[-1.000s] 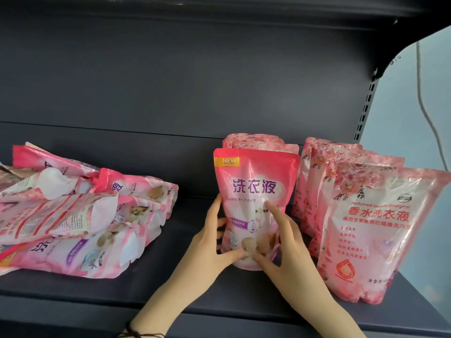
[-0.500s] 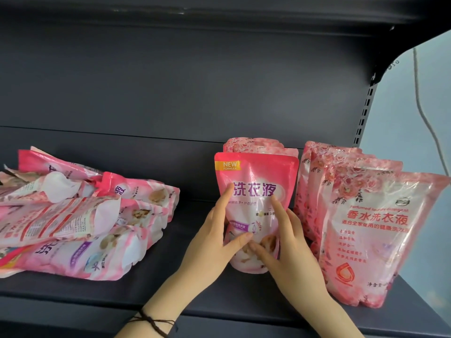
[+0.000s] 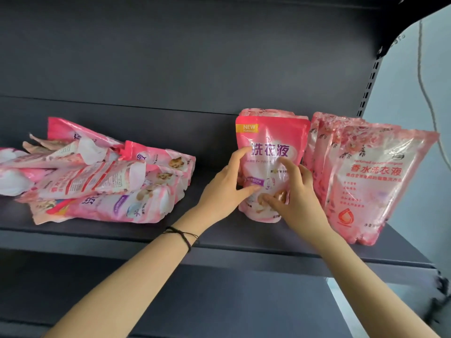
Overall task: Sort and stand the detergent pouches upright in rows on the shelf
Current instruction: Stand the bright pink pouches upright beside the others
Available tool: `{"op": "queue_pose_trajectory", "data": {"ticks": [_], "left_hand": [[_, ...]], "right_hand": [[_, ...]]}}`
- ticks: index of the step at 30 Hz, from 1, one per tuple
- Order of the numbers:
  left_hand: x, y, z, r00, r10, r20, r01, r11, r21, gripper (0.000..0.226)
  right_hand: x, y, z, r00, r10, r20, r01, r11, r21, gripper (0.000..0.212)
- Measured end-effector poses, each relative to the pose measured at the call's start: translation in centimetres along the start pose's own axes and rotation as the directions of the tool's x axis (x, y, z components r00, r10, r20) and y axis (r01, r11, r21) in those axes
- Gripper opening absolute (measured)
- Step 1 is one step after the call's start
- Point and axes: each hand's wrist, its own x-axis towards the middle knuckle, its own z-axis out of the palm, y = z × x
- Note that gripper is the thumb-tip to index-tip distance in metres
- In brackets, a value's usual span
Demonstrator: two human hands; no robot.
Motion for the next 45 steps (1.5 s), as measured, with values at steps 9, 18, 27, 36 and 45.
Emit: {"op": "queue_pose_trajectory", "data": {"ticks": [9, 18, 27, 36, 45], "left_hand": [[-0.7, -0.5, -8.7, 0.965, 0.114, 0.236, -0.209, 0.88, 0.426, 0.028], [0.8, -6.0, -23.1, 0.871, -0.026, 0.491, -0.452, 0.354, 0.819, 0.033], [3.0, -12.3, -29.6, 0.843, -0.093, 0.53, -0.51, 0.171, 0.843, 0.028], [6.3, -16.4, -29.1, 0.94, -0.166, 0.298, -0.19, 0.469, 0.863, 0.044], [7.2, -18.5, -28.1, 0.918, -0.365, 0.153, 0.26, 0.849, 0.461, 0.044]], "right_hand": [[2.3, -6.8, -5.0, 0.98, 0.134, 0.151, 0.021, 0.677, -0.736, 0.04], [8.9, -15.7, 2.7, 0.856, -0.237, 0.46, 0.515, 0.483, -0.708, 0.034], [13.1, -19.4, 10.4, 0.797, -0.235, 0.556, 0.604, 0.315, -0.732, 0.028], [18.9, -19.7, 15.8, 0.777, -0.234, 0.585, 0.624, 0.416, -0.662, 0.035], [23.0, -19.3, 23.6, 0.785, 0.026, 0.618, 0.188, 0.942, -0.278, 0.043]]}}
